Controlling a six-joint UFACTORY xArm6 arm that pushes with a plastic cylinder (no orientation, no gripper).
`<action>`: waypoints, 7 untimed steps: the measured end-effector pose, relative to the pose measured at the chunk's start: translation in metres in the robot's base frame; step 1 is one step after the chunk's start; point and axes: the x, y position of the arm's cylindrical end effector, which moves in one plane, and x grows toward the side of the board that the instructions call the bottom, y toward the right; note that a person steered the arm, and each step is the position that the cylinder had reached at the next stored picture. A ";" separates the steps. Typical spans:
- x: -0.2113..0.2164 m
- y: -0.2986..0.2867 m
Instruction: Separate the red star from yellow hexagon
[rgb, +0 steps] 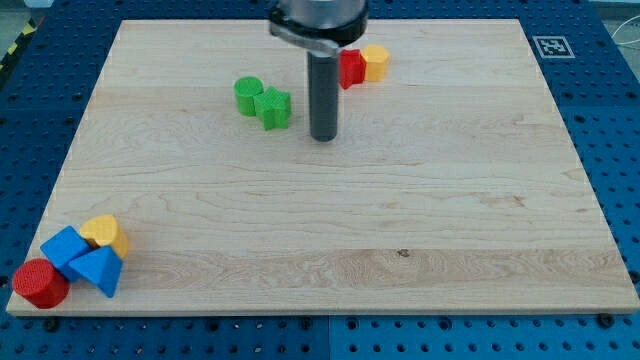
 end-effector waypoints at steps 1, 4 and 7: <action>-0.021 0.033; -0.098 0.113; -0.133 0.102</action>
